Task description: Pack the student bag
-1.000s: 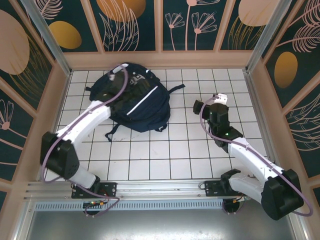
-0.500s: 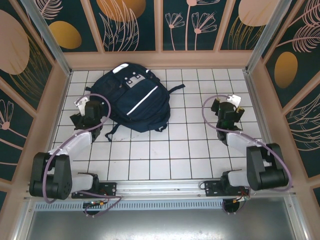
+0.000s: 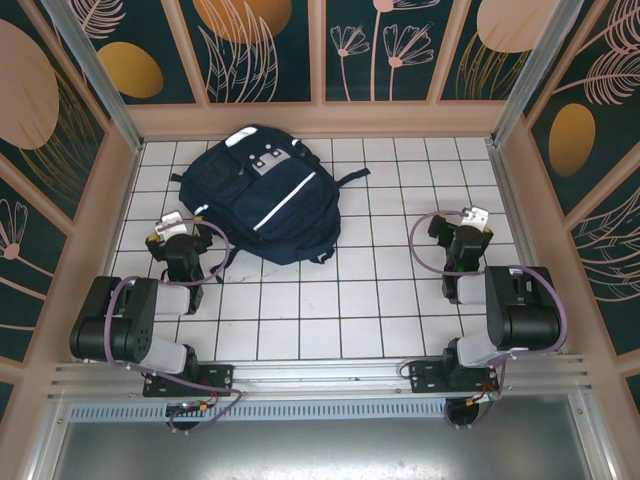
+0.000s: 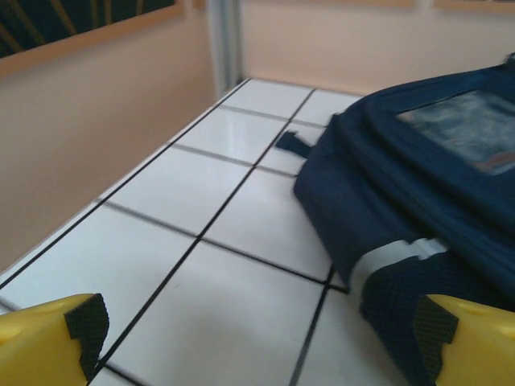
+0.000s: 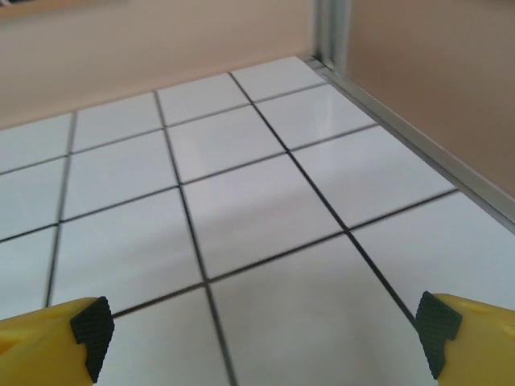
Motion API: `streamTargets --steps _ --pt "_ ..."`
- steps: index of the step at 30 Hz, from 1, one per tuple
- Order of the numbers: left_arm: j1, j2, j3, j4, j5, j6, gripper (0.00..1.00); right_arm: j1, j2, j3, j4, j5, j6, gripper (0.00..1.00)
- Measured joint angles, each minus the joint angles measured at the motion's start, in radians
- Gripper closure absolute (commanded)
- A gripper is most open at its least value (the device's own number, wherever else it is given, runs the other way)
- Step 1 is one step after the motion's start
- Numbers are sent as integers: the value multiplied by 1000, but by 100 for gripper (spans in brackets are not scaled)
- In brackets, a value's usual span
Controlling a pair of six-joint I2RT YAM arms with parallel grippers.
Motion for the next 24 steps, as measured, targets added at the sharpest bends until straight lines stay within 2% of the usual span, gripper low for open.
streamTargets --steps 5,8,24 --pt "6 31 -25 124 89 24 1 -18 28 -44 149 -128 -29 1" --pt "7 31 -26 164 113 32 1 -18 42 -57 157 -174 -45 1" --pt "11 31 -28 201 135 38 1 -18 43 -57 192 -211 -52 1"
